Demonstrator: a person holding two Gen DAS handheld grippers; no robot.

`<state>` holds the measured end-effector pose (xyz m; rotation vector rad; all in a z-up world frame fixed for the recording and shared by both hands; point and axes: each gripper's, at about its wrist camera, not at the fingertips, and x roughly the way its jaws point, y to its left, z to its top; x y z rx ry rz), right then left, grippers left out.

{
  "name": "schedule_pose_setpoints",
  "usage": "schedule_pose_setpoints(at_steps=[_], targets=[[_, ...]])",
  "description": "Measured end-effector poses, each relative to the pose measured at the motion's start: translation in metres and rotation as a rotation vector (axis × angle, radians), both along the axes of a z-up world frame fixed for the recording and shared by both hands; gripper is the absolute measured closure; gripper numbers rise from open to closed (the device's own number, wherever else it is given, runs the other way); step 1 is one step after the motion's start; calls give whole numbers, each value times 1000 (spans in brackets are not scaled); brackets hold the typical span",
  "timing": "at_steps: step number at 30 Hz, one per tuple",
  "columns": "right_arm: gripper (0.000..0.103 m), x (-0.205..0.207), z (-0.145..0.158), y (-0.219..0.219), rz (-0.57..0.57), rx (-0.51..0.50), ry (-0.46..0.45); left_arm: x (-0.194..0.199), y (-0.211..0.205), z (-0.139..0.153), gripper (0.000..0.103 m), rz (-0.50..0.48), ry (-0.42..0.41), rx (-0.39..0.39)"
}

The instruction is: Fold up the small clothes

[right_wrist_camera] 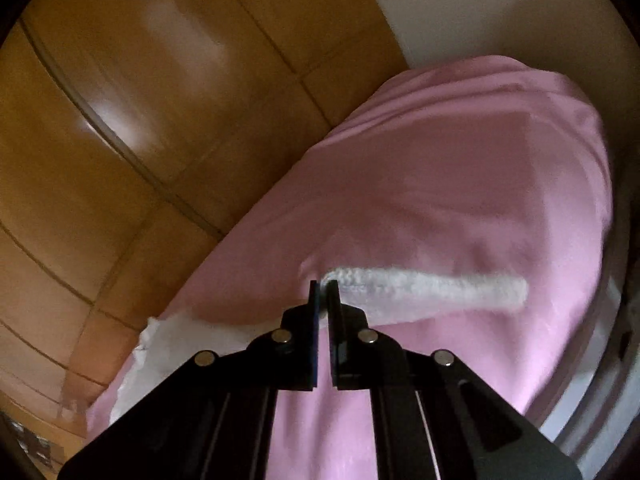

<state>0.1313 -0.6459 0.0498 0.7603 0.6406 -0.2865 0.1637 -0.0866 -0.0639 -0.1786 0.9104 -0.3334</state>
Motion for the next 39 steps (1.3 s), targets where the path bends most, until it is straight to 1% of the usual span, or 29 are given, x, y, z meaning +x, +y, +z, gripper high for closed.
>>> schedule_pose_setpoints(at_steps=[2,4,7,9,10,11,12,13,14,15,16,17,20,22,23,24,26,27,28,29,30,31,32,33,34,35,36,38,39], targets=[[101,-15,0,4,0,27,-16,0,0,0,26,1,2,-5],[103,-26,3,1,-17,28,-36,0,1,1,26,3,6,-4],[103,-10,5,-22,-71,24,-64,-2,1,2,26,4,11,3],[103,4,3,-38,-114,-6,-39,-2,0,2,26,10,14,8],[103,13,-2,-47,-124,0,-29,-1,-1,3,26,13,16,10],[103,22,-8,-54,-102,29,-20,-1,-1,4,26,17,18,9],[98,26,-12,-56,-98,38,-5,-2,-1,4,26,19,18,7],[98,26,-14,-55,-88,35,3,-3,0,4,26,22,19,3],[95,24,-14,-48,-33,18,-1,-3,0,3,26,23,20,0],[74,19,-15,-41,1,-4,8,-4,0,3,26,24,19,1],[49,14,-16,-31,45,-35,28,-4,-1,3,26,21,16,7],[46,8,-19,-21,85,-61,48,-5,-1,3,26,17,14,13],[46,-24,-30,19,242,-165,127,-5,-2,2,26,-2,9,29],[44,-42,-38,42,313,-211,162,-5,-1,2,26,-11,8,28],[43,-51,-46,59,367,-255,201,-6,-1,2,26,-12,7,26],[43,-55,-50,74,386,-300,229,-6,-1,2,26,-10,6,26],[44,-57,-68,96,400,-449,293,-6,-1,1,26,-12,7,27],[47,-55,-74,102,401,-493,310,-6,-1,1,26,-7,8,27],[57,-50,-85,108,398,-543,339,-6,-1,1,26,-6,9,26],[68,-42,-94,107,387,-562,365,-6,0,1,26,-5,11,24],[86,-39,-101,102,374,-562,374,-6,-1,2,26,-6,11,26],[97,-36,-100,96,341,-558,370,-7,-1,2,26,-8,11,30],[97,-35,-95,93,328,-542,357,-8,-2,2,26,-13,11,34],[97,-37,-81,85,308,-512,322,-8,-2,2,26,-17,11,37],[97,-39,-68,80,291,-505,287,-9,-2,2,26,-22,13,42],[97,-41,-48,73,283,-513,250,-9,-2,2,26,-29,13,49],[97,-39,-37,68,283,-526,235,-9,-3,2,26,-34,15,54],[97,-26,-11,51,274,-570,219,-8,-4,1,26,-41,19,64],[97,-17,-5,44,269,-570,222,-7,-4,1,26,-42,22,66]])
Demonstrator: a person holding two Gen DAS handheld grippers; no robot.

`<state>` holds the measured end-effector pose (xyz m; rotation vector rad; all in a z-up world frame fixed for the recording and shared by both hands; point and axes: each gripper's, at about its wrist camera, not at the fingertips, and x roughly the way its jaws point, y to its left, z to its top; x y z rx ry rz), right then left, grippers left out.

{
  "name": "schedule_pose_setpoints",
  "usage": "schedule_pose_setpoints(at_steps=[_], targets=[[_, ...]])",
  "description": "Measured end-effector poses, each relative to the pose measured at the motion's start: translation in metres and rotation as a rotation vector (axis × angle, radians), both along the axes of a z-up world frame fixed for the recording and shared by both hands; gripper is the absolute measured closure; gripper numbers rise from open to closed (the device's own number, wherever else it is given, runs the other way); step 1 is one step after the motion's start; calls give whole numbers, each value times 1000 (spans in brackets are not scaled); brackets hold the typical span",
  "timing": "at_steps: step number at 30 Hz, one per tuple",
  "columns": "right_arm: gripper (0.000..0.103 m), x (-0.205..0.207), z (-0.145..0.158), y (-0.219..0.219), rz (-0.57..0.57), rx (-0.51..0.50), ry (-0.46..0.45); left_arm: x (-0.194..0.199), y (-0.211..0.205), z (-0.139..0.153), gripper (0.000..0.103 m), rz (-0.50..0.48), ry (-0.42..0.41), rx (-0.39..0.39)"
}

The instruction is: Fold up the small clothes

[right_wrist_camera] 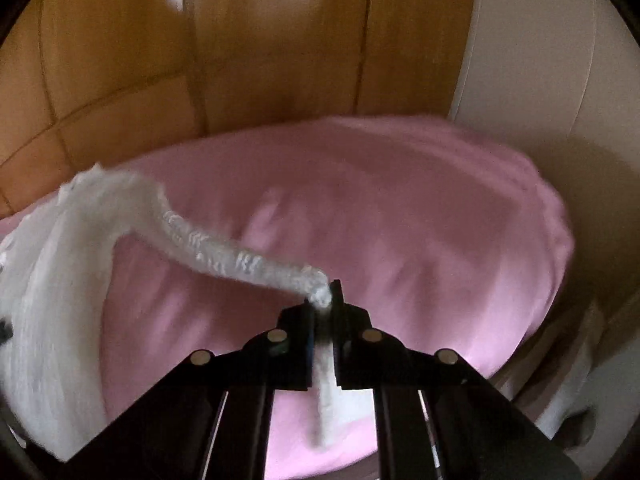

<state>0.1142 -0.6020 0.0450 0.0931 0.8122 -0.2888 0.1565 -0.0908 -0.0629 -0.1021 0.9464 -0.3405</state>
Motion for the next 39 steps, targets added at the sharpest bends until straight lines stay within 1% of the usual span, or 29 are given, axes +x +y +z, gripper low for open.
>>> schedule_pose_setpoints(at_steps=[1,3,5,6,7,8,9,10,11,12,13,15,17,19,20,21,24,26,28,29,31,32,33,34,35,36,37,38,39], targets=[[97,13,7,-10,-9,-6,1,1,0,0,26,-2,4,-1],[97,46,16,-29,-25,-56,14,3,-1,1,26,-1,12,0],[97,91,13,-49,-69,-116,58,6,0,1,26,6,21,-10],[97,108,10,-59,-94,-128,78,6,1,1,26,9,23,-12],[92,129,6,-69,-125,-137,95,7,0,1,26,15,24,-14],[84,147,3,-78,-159,-145,100,8,0,1,26,21,25,-13],[67,154,2,-82,-189,-146,88,8,-1,0,26,24,26,-12],[44,162,1,-85,-229,-139,55,7,-1,1,26,25,26,-13],[33,163,4,-87,-275,-118,8,7,-1,1,26,24,27,-15],[26,165,5,-88,-294,-102,-17,5,1,3,26,24,29,-22],[27,162,7,-84,-297,-75,-42,5,3,4,26,25,31,-33],[27,153,-1,-66,-220,10,-17,5,13,7,26,45,37,-65],[28,135,-10,-38,-105,121,-2,3,26,12,26,81,35,-80],[28,113,-20,-7,21,235,17,-2,47,20,26,130,12,-83],[28,99,-25,12,90,309,26,-5,61,25,26,162,-3,-85],[28,87,-30,33,154,382,39,-7,71,27,26,181,-9,-86],[28,56,-50,85,314,530,106,-16,109,24,26,276,-1,-82],[28,34,-65,117,390,585,169,-23,129,17,26,322,27,-92],[30,16,-78,138,418,607,215,-34,148,8,26,363,51,-103],[30,6,-84,145,424,616,234,-39,154,4,26,367,66,-117],[31,-12,-83,153,420,623,223,-52,162,-6,26,350,107,-169],[31,-18,-82,158,422,638,227,-56,162,-8,26,338,112,-182],[37,-27,-85,160,421,655,234,-61,160,-10,26,318,108,-190],[48,-33,-85,163,421,652,240,-65,156,-11,31,291,98,-190],[55,-37,-86,165,421,626,244,-71,152,-11,38,277,94,-189],[74,-36,-83,168,414,595,248,-73,147,-13,57,258,91,-175],[88,-33,-88,164,401,567,255,-73,144,-13,80,252,90,-156],[90,-29,-92,163,393,561,263,-72,142,-13,87,246,91,-141],[91,-27,-86,162,388,560,260,-72,142,-10,94,236,85,-153]])
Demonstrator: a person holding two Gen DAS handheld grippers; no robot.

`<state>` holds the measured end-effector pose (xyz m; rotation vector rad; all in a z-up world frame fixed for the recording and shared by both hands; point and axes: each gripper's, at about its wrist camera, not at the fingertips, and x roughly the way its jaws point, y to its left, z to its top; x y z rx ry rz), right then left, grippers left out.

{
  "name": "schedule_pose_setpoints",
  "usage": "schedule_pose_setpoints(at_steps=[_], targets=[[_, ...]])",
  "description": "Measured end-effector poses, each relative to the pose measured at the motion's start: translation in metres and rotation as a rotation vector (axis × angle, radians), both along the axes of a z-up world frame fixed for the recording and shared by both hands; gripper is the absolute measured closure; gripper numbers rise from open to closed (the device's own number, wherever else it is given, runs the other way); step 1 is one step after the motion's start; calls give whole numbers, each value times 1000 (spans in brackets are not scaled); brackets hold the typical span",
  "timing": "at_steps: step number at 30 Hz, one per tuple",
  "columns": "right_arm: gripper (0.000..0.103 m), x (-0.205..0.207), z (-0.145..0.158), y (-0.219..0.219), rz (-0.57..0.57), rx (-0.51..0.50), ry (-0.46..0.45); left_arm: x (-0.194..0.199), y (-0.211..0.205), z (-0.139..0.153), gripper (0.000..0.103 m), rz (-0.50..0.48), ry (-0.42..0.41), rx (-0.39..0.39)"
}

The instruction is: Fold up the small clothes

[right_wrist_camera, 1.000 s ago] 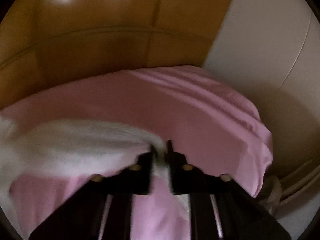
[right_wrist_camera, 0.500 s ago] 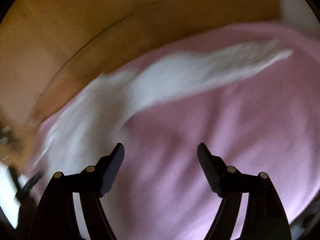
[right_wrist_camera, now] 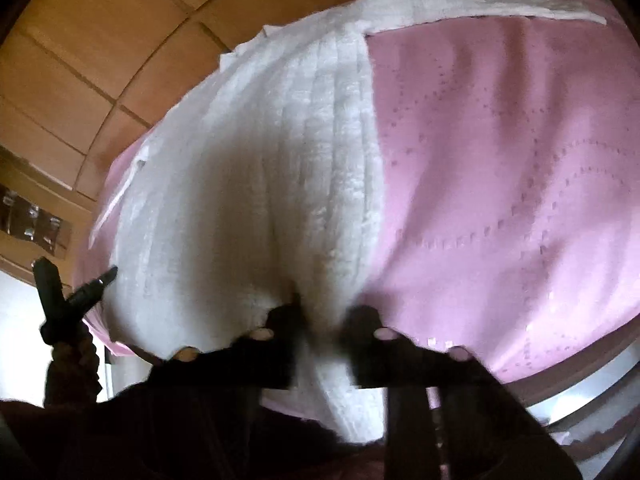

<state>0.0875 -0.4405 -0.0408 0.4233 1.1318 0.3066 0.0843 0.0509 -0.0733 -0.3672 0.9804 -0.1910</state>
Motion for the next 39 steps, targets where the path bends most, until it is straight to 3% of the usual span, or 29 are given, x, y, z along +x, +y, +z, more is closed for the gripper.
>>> schedule_pose_setpoints(at_steps=[2,5,7,11,14,15,16,17,18,19,26,32,36,39], targets=[[92,-3,26,1,16,-50,-77,-8,1,10,97,-10,-32,13],[93,-28,63,-5,19,-36,-192,-25,11,21,99,-9,-56,10],[94,-37,66,-7,29,-55,-207,-33,13,18,99,-5,-40,12],[94,-41,9,-10,37,-119,-33,-36,10,-5,100,-12,44,59],[93,-38,-10,-18,12,-108,14,-30,7,6,98,-21,38,74],[90,-37,-8,-22,7,-89,10,-26,5,14,93,-27,22,88],[82,-37,-3,-27,3,-77,-9,-22,3,22,75,-26,-3,104],[75,-34,3,-34,-15,-72,-30,-18,2,27,49,-18,-25,110],[59,-35,5,-40,-41,-65,-50,-15,1,33,39,-3,-51,111],[56,-35,8,-56,-82,-53,-74,-10,-2,39,31,12,-86,105],[53,29,12,-171,-483,33,-143,57,-55,36,31,-9,-110,101],[53,103,-8,-268,-796,116,-117,89,-112,27,28,-79,-148,274],[53,140,-13,-303,-913,143,-116,106,-126,14,28,-85,-128,331],[53,166,-11,-318,-944,121,-106,115,-120,1,15,-46,-87,299]])
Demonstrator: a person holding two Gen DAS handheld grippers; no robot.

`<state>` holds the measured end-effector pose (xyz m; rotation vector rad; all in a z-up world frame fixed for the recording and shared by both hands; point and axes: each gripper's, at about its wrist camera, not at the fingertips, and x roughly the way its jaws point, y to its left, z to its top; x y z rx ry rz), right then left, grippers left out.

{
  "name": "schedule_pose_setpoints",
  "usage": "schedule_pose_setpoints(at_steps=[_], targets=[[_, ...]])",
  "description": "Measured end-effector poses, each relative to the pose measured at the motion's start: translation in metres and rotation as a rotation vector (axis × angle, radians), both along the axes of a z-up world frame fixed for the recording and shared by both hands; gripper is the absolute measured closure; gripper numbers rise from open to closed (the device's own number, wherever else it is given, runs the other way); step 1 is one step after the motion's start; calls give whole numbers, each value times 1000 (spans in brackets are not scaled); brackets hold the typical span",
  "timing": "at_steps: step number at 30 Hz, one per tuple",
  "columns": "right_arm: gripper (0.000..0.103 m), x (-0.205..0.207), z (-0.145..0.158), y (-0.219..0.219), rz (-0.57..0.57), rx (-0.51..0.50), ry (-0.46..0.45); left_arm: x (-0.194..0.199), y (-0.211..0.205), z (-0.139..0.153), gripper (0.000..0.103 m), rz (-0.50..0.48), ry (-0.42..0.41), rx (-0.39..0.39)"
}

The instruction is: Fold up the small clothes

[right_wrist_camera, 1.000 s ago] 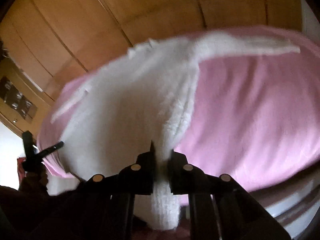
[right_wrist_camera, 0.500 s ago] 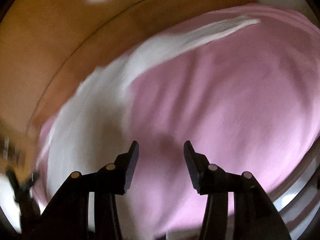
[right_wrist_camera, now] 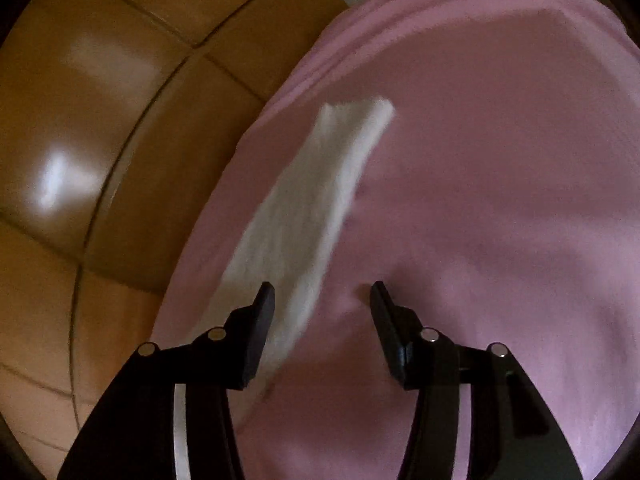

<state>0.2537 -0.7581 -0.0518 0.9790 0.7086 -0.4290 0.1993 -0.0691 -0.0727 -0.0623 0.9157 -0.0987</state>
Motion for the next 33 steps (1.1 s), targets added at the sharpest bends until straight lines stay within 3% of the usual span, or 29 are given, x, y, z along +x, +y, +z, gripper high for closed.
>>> schedule_pose_setpoints(at_steps=[2,3,4,5,9,12,14,15,17,18,21,26,29,31,33], targets=[[53,16,4,-3,17,-39,31,2,1,-4,9,14,0,-15],[65,21,7,0,33,-63,50,3,0,-5,8,13,0,-10],[89,24,9,3,51,-102,79,3,0,-6,7,12,-1,-8],[98,24,13,4,73,-149,108,3,1,-7,6,12,-4,-11],[103,-14,27,-11,-17,-270,142,3,3,-8,5,11,-13,-32],[103,-59,6,-39,-107,-211,228,4,2,-10,4,10,-21,-27],[103,-79,3,-44,-97,-150,177,3,0,-10,4,8,-22,-30],[96,-85,3,-44,-98,-114,136,3,1,-10,4,7,-22,-33],[50,-90,6,-39,-109,-35,41,2,1,-10,4,6,-23,-36],[40,-90,10,-34,-109,-23,-5,3,1,-10,4,6,-23,-36],[41,-62,20,-18,-35,-30,-43,3,1,-11,4,5,-24,-39],[42,-2,12,-8,24,-32,-25,4,-1,-11,4,7,-25,-29],[56,23,5,-4,-2,-83,23,2,-2,-11,4,9,-26,-20],[98,34,4,-1,4,-125,77,4,-3,-11,4,8,-26,-18],[98,38,8,3,31,-178,120,5,-3,-12,4,8,-28,-16]])
